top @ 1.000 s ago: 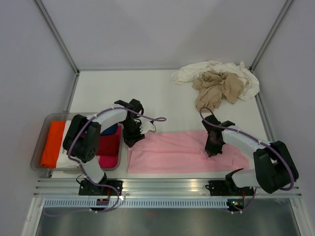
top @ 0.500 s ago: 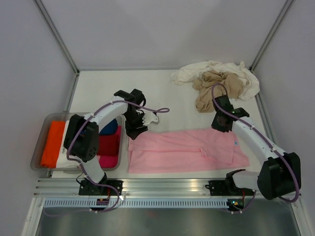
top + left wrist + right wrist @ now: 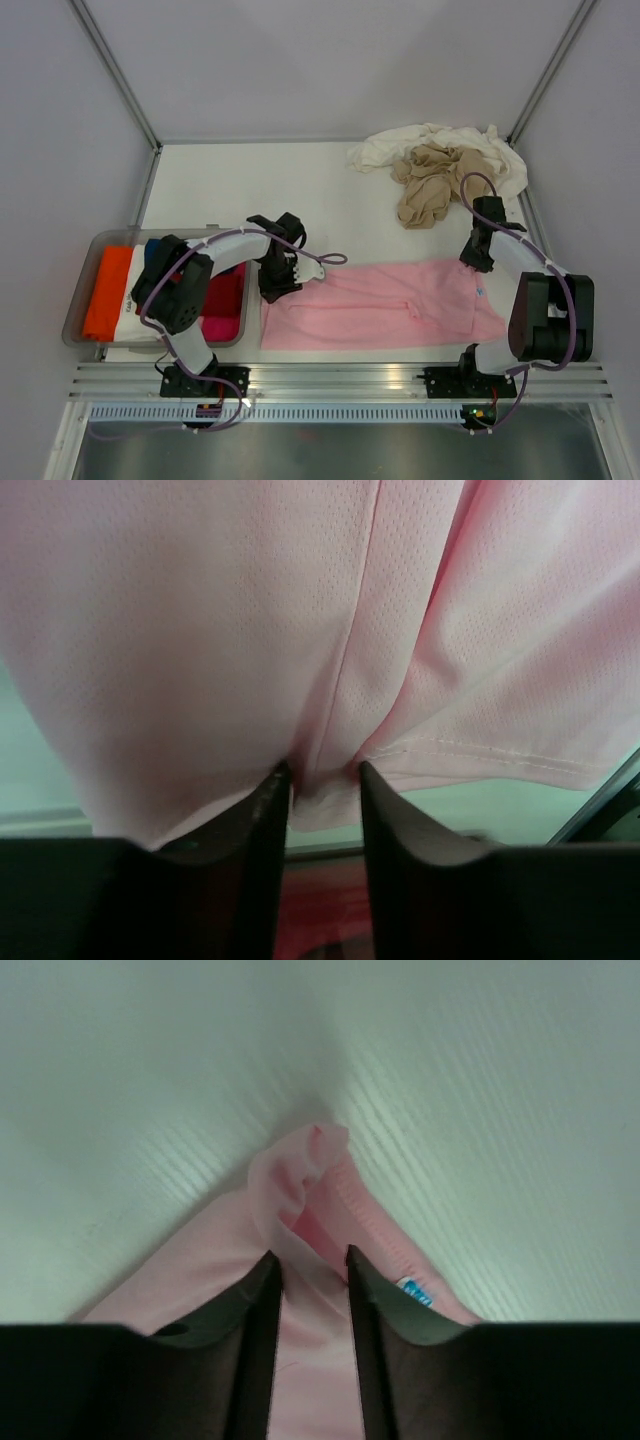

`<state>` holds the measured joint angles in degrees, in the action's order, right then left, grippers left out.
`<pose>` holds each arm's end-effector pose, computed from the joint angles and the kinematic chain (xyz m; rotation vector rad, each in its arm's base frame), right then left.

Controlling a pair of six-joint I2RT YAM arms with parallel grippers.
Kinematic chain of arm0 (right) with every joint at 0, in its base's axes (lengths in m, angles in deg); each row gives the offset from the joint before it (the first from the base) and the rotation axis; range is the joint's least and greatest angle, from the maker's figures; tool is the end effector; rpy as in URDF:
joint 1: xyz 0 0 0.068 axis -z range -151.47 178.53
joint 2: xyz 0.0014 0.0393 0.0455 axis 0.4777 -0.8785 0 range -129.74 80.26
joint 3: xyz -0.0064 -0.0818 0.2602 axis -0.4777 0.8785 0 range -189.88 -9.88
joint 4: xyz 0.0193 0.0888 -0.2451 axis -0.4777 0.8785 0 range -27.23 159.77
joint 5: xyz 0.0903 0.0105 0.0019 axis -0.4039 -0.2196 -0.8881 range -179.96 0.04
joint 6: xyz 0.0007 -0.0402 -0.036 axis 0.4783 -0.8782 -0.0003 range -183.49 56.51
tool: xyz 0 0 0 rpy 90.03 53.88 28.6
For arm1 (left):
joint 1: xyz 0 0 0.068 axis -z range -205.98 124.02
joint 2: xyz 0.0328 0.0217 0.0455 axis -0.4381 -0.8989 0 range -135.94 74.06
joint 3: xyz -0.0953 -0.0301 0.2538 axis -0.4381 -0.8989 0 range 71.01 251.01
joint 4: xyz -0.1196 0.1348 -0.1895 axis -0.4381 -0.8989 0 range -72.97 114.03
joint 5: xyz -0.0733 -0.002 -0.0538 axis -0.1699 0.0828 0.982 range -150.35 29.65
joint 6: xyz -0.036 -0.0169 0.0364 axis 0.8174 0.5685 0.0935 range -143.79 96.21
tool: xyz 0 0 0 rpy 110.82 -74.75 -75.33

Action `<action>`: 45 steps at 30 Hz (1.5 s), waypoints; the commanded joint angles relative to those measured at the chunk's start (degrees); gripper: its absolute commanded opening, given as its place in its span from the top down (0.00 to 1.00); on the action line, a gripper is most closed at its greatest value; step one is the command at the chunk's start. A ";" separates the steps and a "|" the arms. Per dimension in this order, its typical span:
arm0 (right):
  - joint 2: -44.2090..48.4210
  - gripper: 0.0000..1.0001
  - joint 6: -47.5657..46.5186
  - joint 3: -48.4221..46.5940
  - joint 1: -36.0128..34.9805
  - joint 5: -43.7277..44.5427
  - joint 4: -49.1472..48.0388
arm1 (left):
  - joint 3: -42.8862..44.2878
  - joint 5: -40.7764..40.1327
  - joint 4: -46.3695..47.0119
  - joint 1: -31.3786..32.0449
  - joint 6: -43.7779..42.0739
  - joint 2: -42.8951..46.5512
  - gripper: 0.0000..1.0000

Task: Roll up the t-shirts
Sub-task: Fold the tshirt

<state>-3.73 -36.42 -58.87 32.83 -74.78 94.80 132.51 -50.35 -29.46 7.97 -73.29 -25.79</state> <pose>0.2682 -0.0296 0.1848 0.7966 2.5682 -0.2432 0.2380 -0.1678 0.1595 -2.0740 -2.3323 0.2775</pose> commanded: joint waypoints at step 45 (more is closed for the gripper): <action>6.50 0.90 5.10 10.32 -8.07 -3.31 -8.90 | 3.91 0.90 0.58 -0.38 10.48 -4.74 0.53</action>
<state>7.44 -34.56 -49.28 24.57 -76.79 92.74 139.02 -47.73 -31.30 7.19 -63.78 -30.16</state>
